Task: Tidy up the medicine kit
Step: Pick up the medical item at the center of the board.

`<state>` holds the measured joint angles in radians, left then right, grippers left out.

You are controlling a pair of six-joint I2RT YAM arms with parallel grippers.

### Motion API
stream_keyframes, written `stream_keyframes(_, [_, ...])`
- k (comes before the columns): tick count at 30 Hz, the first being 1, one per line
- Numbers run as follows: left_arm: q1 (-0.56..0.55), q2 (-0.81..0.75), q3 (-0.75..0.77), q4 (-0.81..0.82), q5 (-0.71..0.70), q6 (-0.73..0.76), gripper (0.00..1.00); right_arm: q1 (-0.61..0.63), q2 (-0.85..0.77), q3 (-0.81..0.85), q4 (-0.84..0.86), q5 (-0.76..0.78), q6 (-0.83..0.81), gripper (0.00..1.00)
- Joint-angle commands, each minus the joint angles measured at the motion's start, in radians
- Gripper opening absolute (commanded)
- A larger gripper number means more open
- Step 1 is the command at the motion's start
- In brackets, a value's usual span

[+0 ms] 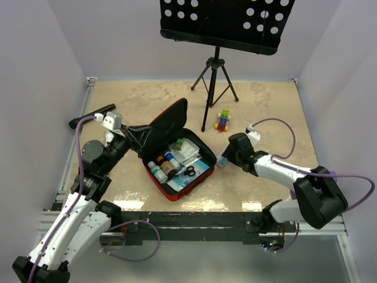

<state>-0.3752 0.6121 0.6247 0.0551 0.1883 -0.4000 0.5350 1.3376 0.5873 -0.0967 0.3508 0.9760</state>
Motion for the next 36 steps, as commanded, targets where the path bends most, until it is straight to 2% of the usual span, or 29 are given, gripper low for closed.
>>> stream_keyframes(1, [0.009,0.002,-0.014,-0.087,-0.029,0.015,0.00,-0.007,0.032,0.037,0.089,-0.036,-0.042,0.46])
stream_keyframes(5, [0.009,0.003,-0.011,-0.087,-0.023,0.013,0.00,-0.007,0.023,0.032,0.091,-0.046,-0.042,0.24])
stream_keyframes(8, [0.009,0.011,-0.006,-0.081,-0.007,0.007,0.00,-0.007,-0.049,0.034,0.066,-0.032,-0.040,0.03])
stream_keyframes(9, [0.009,0.015,-0.006,-0.078,-0.003,0.004,0.00,-0.007,-0.087,0.040,0.052,-0.026,-0.039,0.00])
stream_keyframes(15, [0.009,0.037,0.001,-0.072,0.020,-0.008,0.00,-0.003,-0.329,0.132,-0.061,0.016,-0.086,0.00])
stream_keyframes(17, [0.009,0.046,0.003,-0.037,0.039,-0.017,0.00,0.011,-0.424,0.137,-0.005,-0.021,-0.127,0.00])
stream_keyframes(20, [0.009,0.066,0.010,-0.023,0.068,-0.049,0.00,0.046,-0.509,0.117,0.190,-0.160,-0.241,0.00])
stream_keyframes(22, [0.009,0.089,0.020,-0.020,0.088,-0.072,0.00,0.106,-0.490,0.144,0.253,-0.158,-0.304,0.00])
stream_keyframes(28, [0.009,0.110,0.035,-0.032,0.080,-0.106,0.00,0.330,-0.341,0.230,0.452,-0.006,-0.505,0.00])
stream_keyframes(30, [0.009,0.109,0.036,-0.037,0.077,-0.109,0.00,0.374,-0.305,0.224,0.555,0.025,-0.563,0.00])
stream_keyframes(36, [0.009,0.118,0.058,-0.054,0.071,-0.097,0.00,0.453,-0.169,0.273,0.698,0.034,-0.692,0.00])
